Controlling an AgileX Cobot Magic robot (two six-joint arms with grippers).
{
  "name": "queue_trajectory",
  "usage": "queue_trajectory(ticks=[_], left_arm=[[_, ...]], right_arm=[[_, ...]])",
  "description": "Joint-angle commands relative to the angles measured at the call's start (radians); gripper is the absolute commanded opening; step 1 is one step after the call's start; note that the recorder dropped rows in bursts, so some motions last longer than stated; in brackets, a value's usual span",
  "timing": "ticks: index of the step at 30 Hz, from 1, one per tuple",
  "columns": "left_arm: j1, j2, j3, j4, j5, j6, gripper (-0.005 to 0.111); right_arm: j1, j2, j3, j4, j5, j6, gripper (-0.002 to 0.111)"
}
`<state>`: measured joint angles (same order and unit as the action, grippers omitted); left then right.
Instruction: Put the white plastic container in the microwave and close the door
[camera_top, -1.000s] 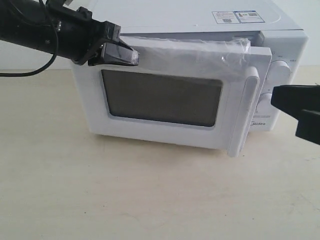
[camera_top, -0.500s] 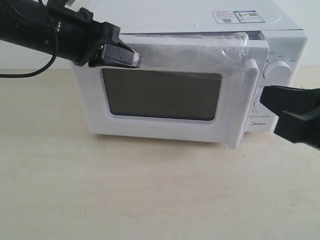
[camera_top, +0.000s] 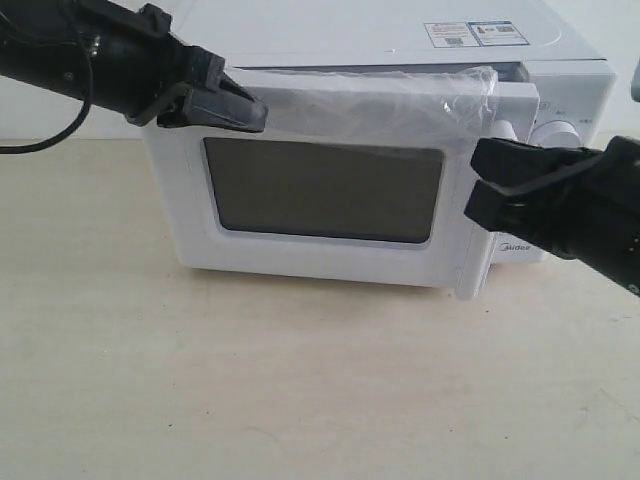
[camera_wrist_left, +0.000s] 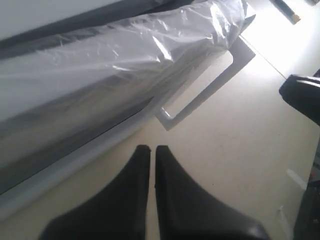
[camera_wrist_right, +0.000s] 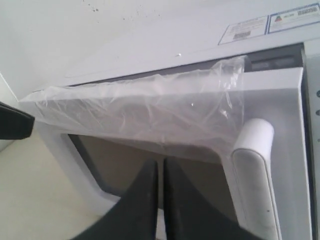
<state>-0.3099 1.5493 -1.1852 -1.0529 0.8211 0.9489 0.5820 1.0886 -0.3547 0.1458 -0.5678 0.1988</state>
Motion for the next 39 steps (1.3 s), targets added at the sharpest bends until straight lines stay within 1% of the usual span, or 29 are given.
queue_trajectory(ticks=[1,4,5,6,7,8,9,10,11,12,14,15,16,17,18,19,20,21,24,27,29,34,39], left_arm=[[-0.003,-0.124,0.078,0.065,-0.07,-0.041,0.004],[-0.003,-0.227,0.159,0.082,-0.117,-0.066,0.004],[-0.003,-0.268,0.189,0.082,-0.125,-0.069,0.004],[-0.003,-0.353,0.254,0.082,-0.156,-0.078,0.004],[-0.003,-0.388,0.279,0.082,-0.169,-0.088,0.004],[-0.003,-0.473,0.337,0.093,-0.197,-0.12,0.004],[-0.003,-0.508,0.358,0.096,-0.207,-0.137,0.004],[-0.003,-0.592,0.402,0.101,-0.207,-0.165,0.004],[-0.003,-0.634,0.421,0.105,-0.207,-0.184,0.004],[-0.003,-0.707,0.453,0.113,-0.206,-0.207,0.004],[-0.003,-0.809,0.483,0.155,-0.208,-0.261,0.004],[-0.003,-0.848,0.49,0.192,-0.209,-0.307,0.004],[-0.003,-0.882,0.492,0.238,-0.209,-0.36,0.004],[-0.003,-0.911,0.493,0.278,-0.203,-0.404,0.004],[-0.003,-0.933,0.493,0.305,-0.198,-0.438,0.004],[-0.003,-0.951,0.493,0.318,-0.195,-0.451,0.004],[-0.003,-0.96,0.493,0.318,-0.191,-0.451,0.004],[-0.003,-0.962,0.493,0.318,-0.189,-0.463,0.004],[-0.003,-0.962,0.493,0.318,-0.171,-0.463,0.004],[-0.003,-0.962,0.493,0.318,-0.16,-0.463,0.004],[-0.003,-0.962,0.493,0.318,-0.158,-0.463,0.004],[-0.003,-0.962,0.493,0.318,-0.16,-0.463,0.004],[-0.003,-0.958,0.493,0.321,-0.16,-0.463,0.004]], right_arm=[[-0.005,0.036,0.004,0.024,-0.09,-0.146,0.0],[-0.005,0.041,0.004,0.135,-0.121,-0.286,0.0],[-0.005,0.041,0.002,0.148,-0.125,-0.311,0.0],[-0.003,0.041,-0.012,0.148,-0.11,-0.355,0.0],[-0.001,0.041,-0.028,0.148,-0.095,-0.361,0.0],[0.027,0.041,-0.059,0.162,-0.08,-0.396,0.0],[0.047,0.041,-0.074,0.179,-0.07,-0.426,0.0],[0.111,0.041,-0.108,0.292,-0.047,-0.577,0.0],[0.143,0.041,-0.113,0.372,-0.059,-0.647,0.0],[0.235,0.041,-0.11,0.565,-0.13,-0.815,0.0],[0.369,0.041,-0.11,0.784,-0.267,-1.042,0.0],[0.429,0.041,-0.11,0.868,-0.359,-1.102,0.0],[0.488,0.041,-0.11,0.948,-0.42,-1.121,0.0],[0.543,0.041,-0.106,1.002,-0.438,-1.108,0.0],[0.584,0.063,-0.088,0.988,-0.483,-1.078,0.0],[0.606,0.102,-0.074,0.984,-0.565,-1.052,0.0],[0.606,0.149,-0.074,1.015,-0.634,-1.023,0.0],[0.602,0.203,-0.074,1.013,-0.653,-0.979,0.0],[0.602,0.286,-0.074,0.942,-0.653,-0.858,0.0],[0.602,0.352,-0.083,0.929,-0.653,-0.762,0.0],[0.586,0.39,-0.087,0.918,-0.653,-0.728,0.0],[0.496,0.435,-0.087,0.89,-0.653,-0.633,0.0],[0.435,0.435,-0.087,0.745,-0.653,-0.61,0.0]])
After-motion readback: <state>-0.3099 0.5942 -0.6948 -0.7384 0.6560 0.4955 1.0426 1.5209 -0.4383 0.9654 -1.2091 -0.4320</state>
